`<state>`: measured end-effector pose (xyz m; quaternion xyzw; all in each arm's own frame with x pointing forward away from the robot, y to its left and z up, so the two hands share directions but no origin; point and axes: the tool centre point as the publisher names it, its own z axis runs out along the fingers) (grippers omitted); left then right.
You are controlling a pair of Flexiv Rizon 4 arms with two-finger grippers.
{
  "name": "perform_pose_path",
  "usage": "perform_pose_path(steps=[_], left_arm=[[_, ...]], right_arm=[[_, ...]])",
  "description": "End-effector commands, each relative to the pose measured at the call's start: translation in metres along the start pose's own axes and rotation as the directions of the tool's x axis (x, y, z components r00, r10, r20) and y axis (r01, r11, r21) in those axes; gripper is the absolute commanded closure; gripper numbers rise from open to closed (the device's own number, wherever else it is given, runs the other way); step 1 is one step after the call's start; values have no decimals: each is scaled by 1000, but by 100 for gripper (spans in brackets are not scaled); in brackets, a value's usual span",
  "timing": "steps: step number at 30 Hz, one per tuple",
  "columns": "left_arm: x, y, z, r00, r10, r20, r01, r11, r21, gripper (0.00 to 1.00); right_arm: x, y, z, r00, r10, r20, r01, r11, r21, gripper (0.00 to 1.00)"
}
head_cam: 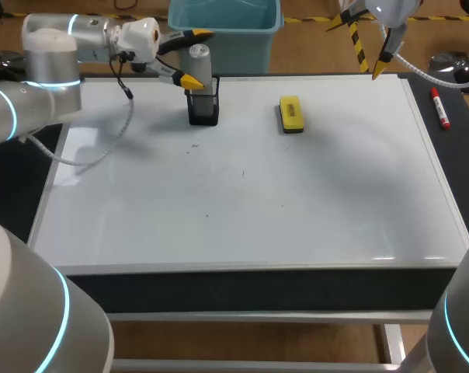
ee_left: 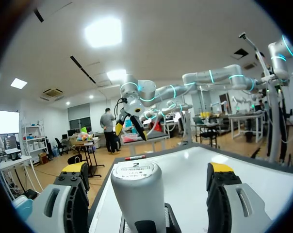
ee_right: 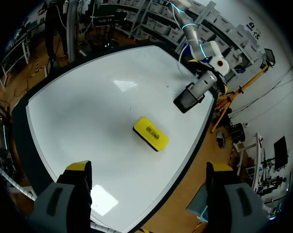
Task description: Pick up the inspection probe, press it on each red-marked spot on the whiteboard one by one, put down the probe, pick up the eraser, and wipe off all the red marks.
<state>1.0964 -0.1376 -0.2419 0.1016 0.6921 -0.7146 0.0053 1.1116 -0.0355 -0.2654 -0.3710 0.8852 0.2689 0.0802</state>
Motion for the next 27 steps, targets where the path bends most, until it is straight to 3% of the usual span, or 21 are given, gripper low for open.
perform_pose_path(steps=[1, 7, 8, 15, 18, 20, 21, 22, 24, 25, 27], left_arm=[[32, -25, -11, 988, -5, 157, 31, 986, -167, 0], [50, -34, -30, 960, -10, 281, 78, 969, -233, 0], [53, -35, -34, 943, -17, 332, 107, 961, -256, 0], [79, -47, -46, 908, 21, 418, 137, 929, -345, 0], [91, -48, -51, 877, 21, 481, 179, 914, -365, 0], [99, -49, -55, 836, 28, 548, 218, 899, -379, 0], [103, -49, -56, 842, 28, 539, 220, 894, -390, 0], [107, -49, -59, 818, 37, 574, 234, 890, -391, 0], [116, -50, -62, 807, 50, 589, 236, 886, -399, 0], [120, -51, -65, 779, 63, 623, 249, 882, -400, 0], [128, -51, -69, 767, 61, 638, 260, 881, -396, 0]], right_arm=[[0, 0, -1, 1000, -2, -4, 2, 1000, 3, 0], [0, 0, -1, 1000, -2, -4, 2, 1000, 3, 0], [0, 0, -1, 1000, -2, -4, 2, 1000, 3, 0], [0, 0, -1, 1000, -2, -4, 2, 1000, 3, 0], [0, 0, -1, 1000, -2, -4, 2, 1000, 3, 0], [0, 0, -1, 1000, -2, -4, 2, 1000, 3, 0], [0, 0, -1, 1000, -2, -4, 2, 1000, 3, 0], [0, 0, -1, 1000, -2, -4, 2, 1000, 3, 0], [0, 0, -1, 1000, -2, -4, 2, 1000, 3, 0], [0, 0, -1, 1000, -2, -4, 2, 1000, 3, 0], [0, 0, -1, 1000, -2, -4, 2, 1000, 3, 0]])
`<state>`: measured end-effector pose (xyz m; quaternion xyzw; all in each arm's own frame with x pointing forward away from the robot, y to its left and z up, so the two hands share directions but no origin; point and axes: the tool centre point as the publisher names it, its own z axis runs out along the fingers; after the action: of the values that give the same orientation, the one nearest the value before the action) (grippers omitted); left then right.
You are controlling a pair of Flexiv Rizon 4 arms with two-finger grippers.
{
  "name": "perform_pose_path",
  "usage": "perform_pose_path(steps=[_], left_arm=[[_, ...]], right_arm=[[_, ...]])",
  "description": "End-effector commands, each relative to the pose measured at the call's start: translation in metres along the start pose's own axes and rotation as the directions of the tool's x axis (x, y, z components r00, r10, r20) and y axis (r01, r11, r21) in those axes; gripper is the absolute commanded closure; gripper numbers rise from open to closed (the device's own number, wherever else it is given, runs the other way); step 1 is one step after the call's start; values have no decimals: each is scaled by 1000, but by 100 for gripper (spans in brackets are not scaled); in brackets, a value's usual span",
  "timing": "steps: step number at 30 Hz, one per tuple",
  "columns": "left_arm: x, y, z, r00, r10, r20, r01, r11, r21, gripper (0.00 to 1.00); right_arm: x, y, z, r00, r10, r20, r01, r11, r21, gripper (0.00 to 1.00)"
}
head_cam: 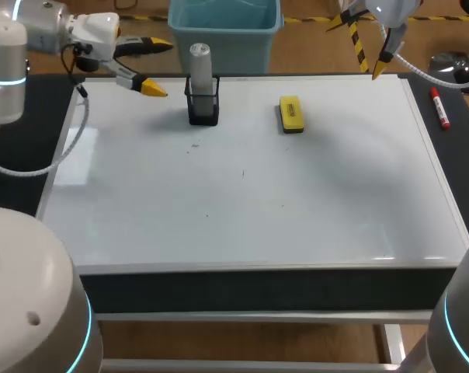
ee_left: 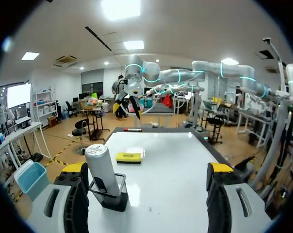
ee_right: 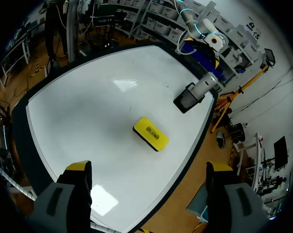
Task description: Pick up the inspection probe, press it on each red-marked spot on the whiteboard one by one, put down the probe, pick up the eraser, and wipe off all the red marks.
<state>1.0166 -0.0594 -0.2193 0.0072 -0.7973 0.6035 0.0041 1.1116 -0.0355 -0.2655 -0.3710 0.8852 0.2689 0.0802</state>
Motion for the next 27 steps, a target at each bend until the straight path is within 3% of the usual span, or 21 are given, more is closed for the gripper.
perform_pose_path(steps=[1, 5, 9, 11, 13, 18, 19, 27], left_arm=[[48, -3, -12, 815, 28, 579, 62, 989, -135, 0], [63, -2, -16, 777, 46, 628, 80, 982, -171, 0], [75, -1, -21, 739, 50, 672, 78, 984, -159, 0], [83, -2, -22, 768, 48, 638, 37, 992, -119, 0], [88, -3, -23, 778, 72, 625, 13, 991, -130, 0], [98, 1, -24, 802, 63, 594, -31, 997, -64, 0], [100, 3, -23, 830, 68, 553, -53, 998, -43, 0], [100, 3, -23, 830, 68, 553, -53, 998, -43, 0]], right_arm=[[0, 0, -1, 1000, -2, -4, 2, 1000, 3, 0], [0, 0, -1, 1000, -2, -4, 2, 1000, 3, 0], [0, 0, -1, 1000, -2, -4, 2, 1000, 3, 0], [0, 0, -1, 1000, -2, -4, 2, 1000, 3, 0], [0, 0, -1, 1000, -2, -4, 2, 1000, 3, 0], [0, 0, -1, 1000, -2, -4, 2, 1000, 3, 0], [0, 0, -1, 1000, -2, -4, 2, 1000, 3, 0], [0, 0, -1, 1000, -2, -4, 2, 1000, 3, 0]])
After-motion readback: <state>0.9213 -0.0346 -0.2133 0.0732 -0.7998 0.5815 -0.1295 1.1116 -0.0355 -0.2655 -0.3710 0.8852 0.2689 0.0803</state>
